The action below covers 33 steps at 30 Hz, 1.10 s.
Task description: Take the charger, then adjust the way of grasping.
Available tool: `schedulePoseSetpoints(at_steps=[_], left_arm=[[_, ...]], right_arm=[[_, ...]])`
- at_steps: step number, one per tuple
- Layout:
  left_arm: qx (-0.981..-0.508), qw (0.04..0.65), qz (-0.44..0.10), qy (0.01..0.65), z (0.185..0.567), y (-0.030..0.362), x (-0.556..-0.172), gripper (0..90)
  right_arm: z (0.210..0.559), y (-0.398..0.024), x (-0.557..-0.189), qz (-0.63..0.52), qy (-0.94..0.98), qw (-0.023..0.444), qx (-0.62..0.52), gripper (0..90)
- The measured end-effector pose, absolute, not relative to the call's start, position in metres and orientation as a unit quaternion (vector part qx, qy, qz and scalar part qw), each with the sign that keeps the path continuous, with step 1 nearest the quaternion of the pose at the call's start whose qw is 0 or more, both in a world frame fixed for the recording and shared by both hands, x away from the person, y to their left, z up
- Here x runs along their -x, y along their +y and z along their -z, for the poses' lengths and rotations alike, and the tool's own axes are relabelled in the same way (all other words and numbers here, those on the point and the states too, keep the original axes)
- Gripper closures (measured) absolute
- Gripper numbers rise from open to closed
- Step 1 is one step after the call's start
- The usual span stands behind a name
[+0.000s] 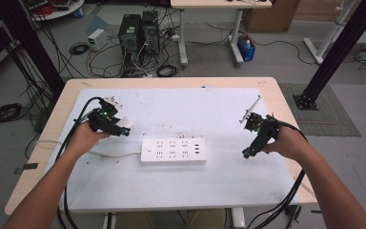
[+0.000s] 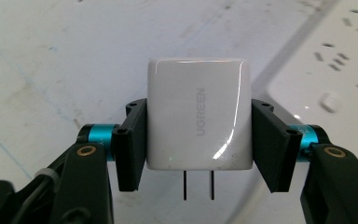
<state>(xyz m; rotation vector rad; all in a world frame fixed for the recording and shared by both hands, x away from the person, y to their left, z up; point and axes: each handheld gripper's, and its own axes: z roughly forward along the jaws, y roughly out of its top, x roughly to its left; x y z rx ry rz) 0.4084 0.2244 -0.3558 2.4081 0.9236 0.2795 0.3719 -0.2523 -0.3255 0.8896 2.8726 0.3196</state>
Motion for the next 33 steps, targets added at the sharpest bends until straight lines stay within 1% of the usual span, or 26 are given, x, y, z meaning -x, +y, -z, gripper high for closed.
schedulePoseSetpoints(at_steps=[6,15,24,33], left_arm=[[-0.901,0.274,-0.108,0.318,0.344,0.219,-0.388,42.6],[-0.9,0.292,-0.108,0.304,0.332,0.214,-0.364,42.7],[-0.902,0.308,-0.103,0.286,0.325,0.206,-0.351,42.7],[-0.911,0.308,-0.099,0.255,0.32,0.195,-0.344,42.6]], right_arm=[[0.324,-0.25,-0.369,-0.111,0.949,0.062,-0.287,2.3],[0.323,-0.246,-0.367,-0.119,0.947,0.07,-0.289,2.3],[0.318,-0.246,-0.362,-0.136,0.94,0.077,-0.303,2.3],[0.318,-0.243,-0.361,-0.139,0.936,0.084,-0.311,2.3]])
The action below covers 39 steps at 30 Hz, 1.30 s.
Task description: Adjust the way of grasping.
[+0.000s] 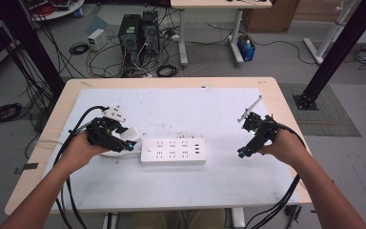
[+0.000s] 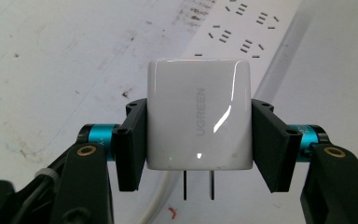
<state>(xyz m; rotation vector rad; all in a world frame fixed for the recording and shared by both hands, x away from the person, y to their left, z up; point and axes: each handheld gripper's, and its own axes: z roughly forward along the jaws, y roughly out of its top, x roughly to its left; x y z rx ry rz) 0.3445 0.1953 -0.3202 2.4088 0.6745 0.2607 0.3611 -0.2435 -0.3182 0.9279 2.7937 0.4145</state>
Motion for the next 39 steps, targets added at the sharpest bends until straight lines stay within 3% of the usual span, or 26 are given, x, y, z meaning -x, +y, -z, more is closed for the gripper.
schedulePoseSetpoints(at_steps=[17,27,39], left_arm=[[-0.922,0.331,-0.089,0.181,0.317,0.169,-0.343,42.6],[-0.923,0.349,-0.077,0.143,0.323,0.142,-0.34,42.6],[-0.922,0.366,-0.073,0.105,0.329,0.11,-0.334,42.6]], right_arm=[[0.313,-0.232,-0.352,-0.204,0.905,0.062,-0.368,2.3],[0.316,-0.223,-0.341,-0.283,0.86,-0.019,-0.424,2.3],[0.314,-0.21,-0.337,-0.339,0.835,-0.072,-0.428,2.3]])
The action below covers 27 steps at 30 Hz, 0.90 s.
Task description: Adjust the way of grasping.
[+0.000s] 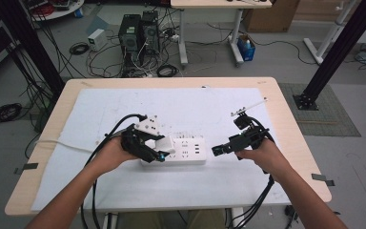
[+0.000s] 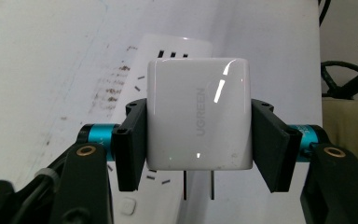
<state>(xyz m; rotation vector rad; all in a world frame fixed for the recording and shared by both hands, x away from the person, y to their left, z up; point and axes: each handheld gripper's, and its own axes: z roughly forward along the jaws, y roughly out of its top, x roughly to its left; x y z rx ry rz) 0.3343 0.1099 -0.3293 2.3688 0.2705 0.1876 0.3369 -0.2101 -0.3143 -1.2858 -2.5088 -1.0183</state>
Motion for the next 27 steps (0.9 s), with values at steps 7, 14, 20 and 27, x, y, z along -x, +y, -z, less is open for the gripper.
schedulePoseSetpoints(at_steps=[7,14,20,27], left_arm=[[-0.917,0.382,-0.074,0.089,0.327,0.092,-0.33,42.5],[-0.916,0.389,-0.072,0.068,0.33,0.077,-0.327,42.6],[-0.914,0.395,-0.07,0.063,0.333,0.069,-0.324,42.5],[-0.911,0.403,-0.069,0.058,0.333,0.063,-0.325,42.5]], right_arm=[[0.317,-0.203,-0.335,0.36,-0.822,0.104,0.43,2.3],[0.315,-0.194,-0.335,0.373,-0.803,0.145,0.442,2.3],[0.318,-0.186,-0.338,0.391,-0.782,0.182,0.45,2.3],[0.323,-0.177,-0.341,0.387,-0.775,0.197,0.46,2.3]])
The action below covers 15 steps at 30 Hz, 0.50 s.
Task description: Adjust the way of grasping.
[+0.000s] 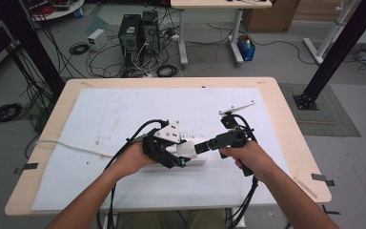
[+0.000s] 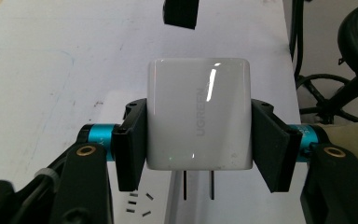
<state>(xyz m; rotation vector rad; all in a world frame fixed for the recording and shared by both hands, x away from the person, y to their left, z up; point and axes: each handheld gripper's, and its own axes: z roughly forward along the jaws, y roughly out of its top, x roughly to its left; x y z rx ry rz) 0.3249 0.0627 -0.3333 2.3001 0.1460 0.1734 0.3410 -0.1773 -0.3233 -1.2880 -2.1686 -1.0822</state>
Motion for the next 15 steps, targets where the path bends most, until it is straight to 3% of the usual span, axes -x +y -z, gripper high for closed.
schedulePoseSetpoints(at_steps=[15], left_arm=[[-0.901,0.424,-0.073,0.053,0.333,0.051,-0.328,42.5]], right_arm=[[0.329,-0.173,-0.348,0.387,-0.749,0.224,0.489,4.0]])
